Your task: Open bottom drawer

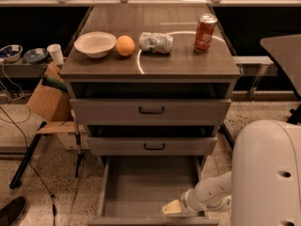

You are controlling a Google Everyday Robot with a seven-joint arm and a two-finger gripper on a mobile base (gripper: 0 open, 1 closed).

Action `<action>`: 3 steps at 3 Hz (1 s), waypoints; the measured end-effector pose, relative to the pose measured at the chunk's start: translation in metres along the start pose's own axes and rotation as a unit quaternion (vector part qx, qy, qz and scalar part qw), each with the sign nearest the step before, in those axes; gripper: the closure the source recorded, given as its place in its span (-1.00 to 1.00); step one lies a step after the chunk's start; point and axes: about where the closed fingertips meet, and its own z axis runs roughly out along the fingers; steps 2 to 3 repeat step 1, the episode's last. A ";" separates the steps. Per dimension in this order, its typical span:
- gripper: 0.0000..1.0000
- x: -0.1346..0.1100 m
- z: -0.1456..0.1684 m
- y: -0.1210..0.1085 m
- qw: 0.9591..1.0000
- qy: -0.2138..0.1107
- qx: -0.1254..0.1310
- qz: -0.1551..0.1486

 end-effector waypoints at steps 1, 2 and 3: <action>-1.00 0.000 0.000 0.000 1.000 0.000 0.000 0.000; -1.00 0.000 0.000 0.000 1.000 0.000 0.000 0.000; -1.00 0.000 0.000 0.000 1.000 0.000 0.000 0.000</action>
Offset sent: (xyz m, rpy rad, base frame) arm 0.0000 0.0000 0.0000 0.0000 0.0000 0.0000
